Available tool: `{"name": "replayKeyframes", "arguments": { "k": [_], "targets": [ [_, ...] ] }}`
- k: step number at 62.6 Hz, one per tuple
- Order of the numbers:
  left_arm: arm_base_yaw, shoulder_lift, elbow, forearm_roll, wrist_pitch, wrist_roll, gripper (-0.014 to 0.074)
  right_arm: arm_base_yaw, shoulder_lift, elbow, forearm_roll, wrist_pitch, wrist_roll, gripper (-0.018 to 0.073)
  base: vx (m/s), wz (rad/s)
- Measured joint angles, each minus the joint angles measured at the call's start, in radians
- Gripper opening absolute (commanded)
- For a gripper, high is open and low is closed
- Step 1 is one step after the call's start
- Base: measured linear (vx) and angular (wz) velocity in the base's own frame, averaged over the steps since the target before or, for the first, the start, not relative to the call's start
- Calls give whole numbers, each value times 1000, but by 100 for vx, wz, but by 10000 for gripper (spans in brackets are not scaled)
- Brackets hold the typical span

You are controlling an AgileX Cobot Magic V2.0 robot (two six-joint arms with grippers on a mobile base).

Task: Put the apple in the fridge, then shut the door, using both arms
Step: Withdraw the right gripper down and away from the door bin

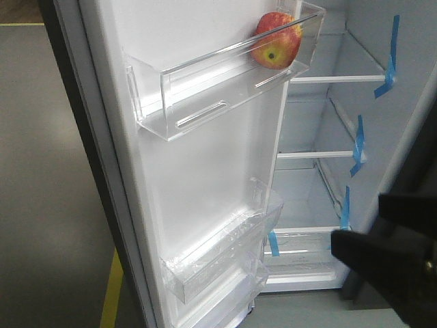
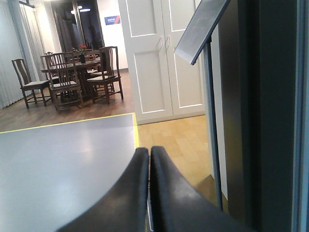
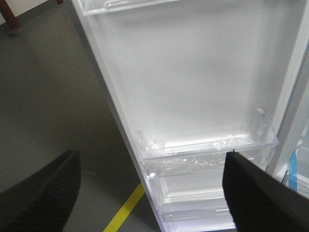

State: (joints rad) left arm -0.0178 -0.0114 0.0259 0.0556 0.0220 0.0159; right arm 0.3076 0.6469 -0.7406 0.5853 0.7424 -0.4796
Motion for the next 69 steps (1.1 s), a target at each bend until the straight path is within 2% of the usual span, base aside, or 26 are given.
{"name": "replayKeyframes", "arguments": {
  "k": [17,31,62,69],
  "targets": [
    [0,0,0,0,0,0,-6,0,-287,206,4,48,13,578,0,0],
    [0,0,0,0,0,0,-6,0,-447,296,12,114,37,578,0,0],
    [0,0,0,0,0,-1,-6,0,-512,312,27,177,40,576,0,0],
    [0,0,0,-24,0,-48,-6,0,-512,312,27,177,40,576,0,0]
  ]
}}
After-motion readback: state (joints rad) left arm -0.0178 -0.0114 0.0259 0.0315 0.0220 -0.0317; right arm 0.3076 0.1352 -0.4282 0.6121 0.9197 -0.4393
